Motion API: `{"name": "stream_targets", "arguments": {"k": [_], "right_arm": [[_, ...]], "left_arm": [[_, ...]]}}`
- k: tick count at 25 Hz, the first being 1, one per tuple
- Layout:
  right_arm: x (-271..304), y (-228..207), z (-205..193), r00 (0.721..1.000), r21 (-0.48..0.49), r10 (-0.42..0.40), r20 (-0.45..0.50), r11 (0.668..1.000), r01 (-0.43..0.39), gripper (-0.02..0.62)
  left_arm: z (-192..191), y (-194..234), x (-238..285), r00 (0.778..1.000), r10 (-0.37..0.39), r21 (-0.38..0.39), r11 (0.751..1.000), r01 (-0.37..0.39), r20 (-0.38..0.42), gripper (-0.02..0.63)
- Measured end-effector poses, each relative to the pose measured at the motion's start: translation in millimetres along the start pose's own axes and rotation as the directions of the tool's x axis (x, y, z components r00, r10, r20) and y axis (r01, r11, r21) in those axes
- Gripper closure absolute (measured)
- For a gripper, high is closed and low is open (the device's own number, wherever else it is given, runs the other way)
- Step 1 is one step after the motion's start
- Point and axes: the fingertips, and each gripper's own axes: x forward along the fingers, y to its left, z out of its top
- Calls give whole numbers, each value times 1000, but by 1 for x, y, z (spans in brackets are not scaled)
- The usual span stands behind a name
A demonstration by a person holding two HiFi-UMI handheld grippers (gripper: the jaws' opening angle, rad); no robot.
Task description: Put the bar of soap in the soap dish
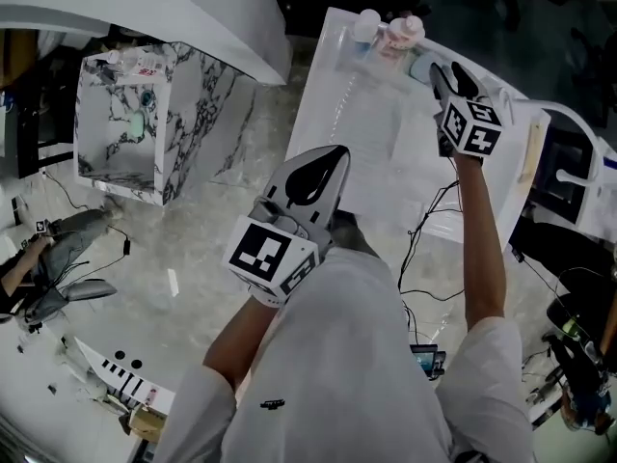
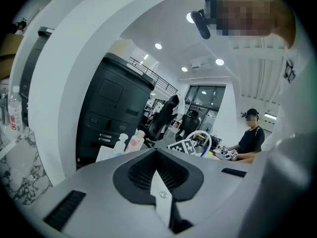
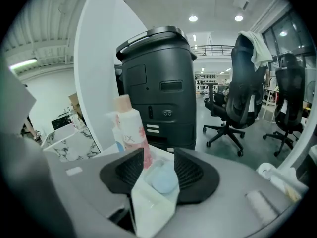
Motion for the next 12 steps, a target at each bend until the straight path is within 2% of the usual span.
{"name": "stream_targets", "arguments": {"k": [12], "right_arm": [[-90, 67, 45, 986, -91, 130, 103, 988, -121, 394]], "left_arm": [[-1, -19, -26, 999, 10, 29, 1000, -11, 31, 597]]}}
